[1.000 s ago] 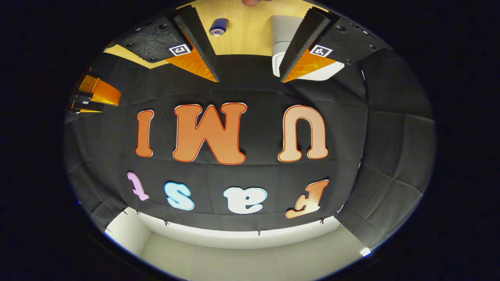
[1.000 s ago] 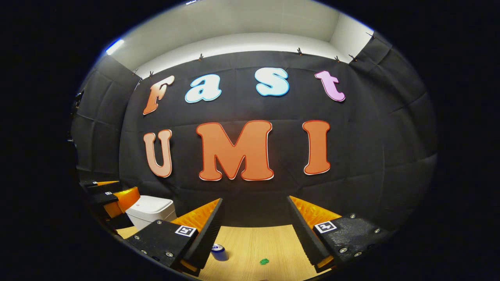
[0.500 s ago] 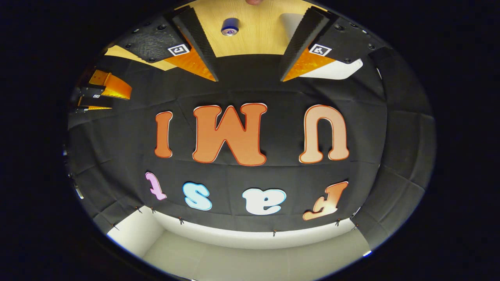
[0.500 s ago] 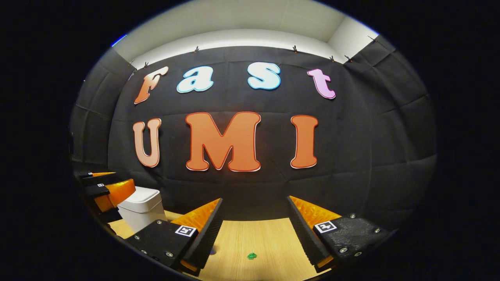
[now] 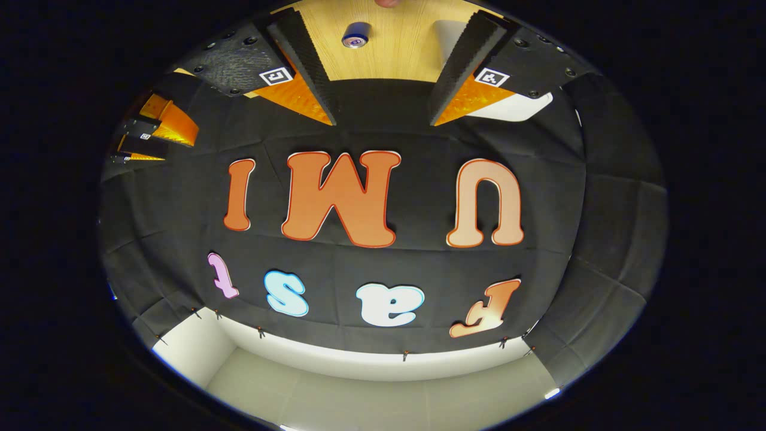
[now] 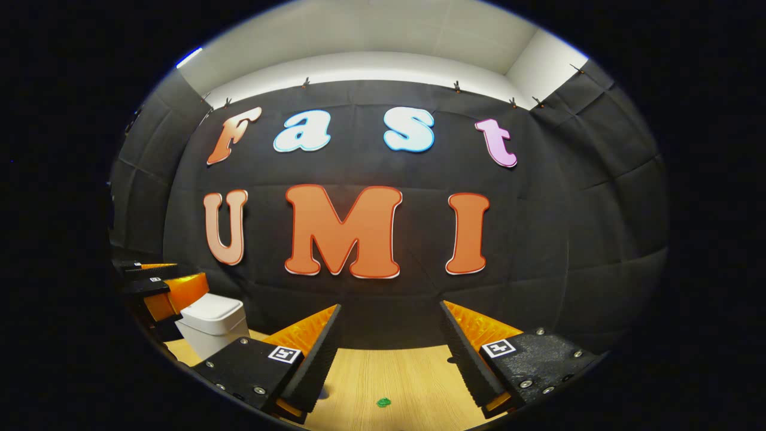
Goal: Press the lid of the desktop garbage bin to open it, pick up the crumpled paper on the desktop and throw it into the bin, then pick up the pop can on the desktop and drop it into the bin, and finally close the garbage bin lid.
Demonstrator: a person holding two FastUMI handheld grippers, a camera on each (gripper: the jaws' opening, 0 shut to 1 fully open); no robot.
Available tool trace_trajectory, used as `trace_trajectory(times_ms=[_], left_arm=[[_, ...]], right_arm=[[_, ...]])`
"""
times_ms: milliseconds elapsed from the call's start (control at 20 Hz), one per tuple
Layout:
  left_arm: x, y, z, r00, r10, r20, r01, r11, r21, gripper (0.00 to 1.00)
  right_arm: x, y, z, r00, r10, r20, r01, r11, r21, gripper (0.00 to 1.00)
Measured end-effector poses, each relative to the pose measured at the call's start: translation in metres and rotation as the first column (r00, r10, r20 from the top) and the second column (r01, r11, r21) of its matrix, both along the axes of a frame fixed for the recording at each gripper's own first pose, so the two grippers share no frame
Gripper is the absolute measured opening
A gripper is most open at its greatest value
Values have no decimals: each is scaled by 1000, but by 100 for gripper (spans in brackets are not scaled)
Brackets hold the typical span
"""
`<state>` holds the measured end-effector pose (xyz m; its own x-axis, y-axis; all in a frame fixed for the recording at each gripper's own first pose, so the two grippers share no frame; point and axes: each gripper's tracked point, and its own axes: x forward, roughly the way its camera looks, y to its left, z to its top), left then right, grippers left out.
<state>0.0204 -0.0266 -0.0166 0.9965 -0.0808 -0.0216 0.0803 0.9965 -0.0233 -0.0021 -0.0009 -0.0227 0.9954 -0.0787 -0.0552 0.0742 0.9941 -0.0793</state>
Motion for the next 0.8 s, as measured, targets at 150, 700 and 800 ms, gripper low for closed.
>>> trace_trajectory(times_ms=[150,700,800], left_arm=[[-2,-8,-7,1000,1,-23,0,1000,21,94],[-3,-11,-5,999,-34,-37,35,999,32,92],[-5,-10,-3,999,-32,-37,33,999,32,92]], right_arm=[[-1,4,-22,997,7,-75,-6,1000,20,94],[4,15,-22,995,8,-98,-6,1000,20,94],[2,14,-19,996,12,-92,-10,1000,16,94]])
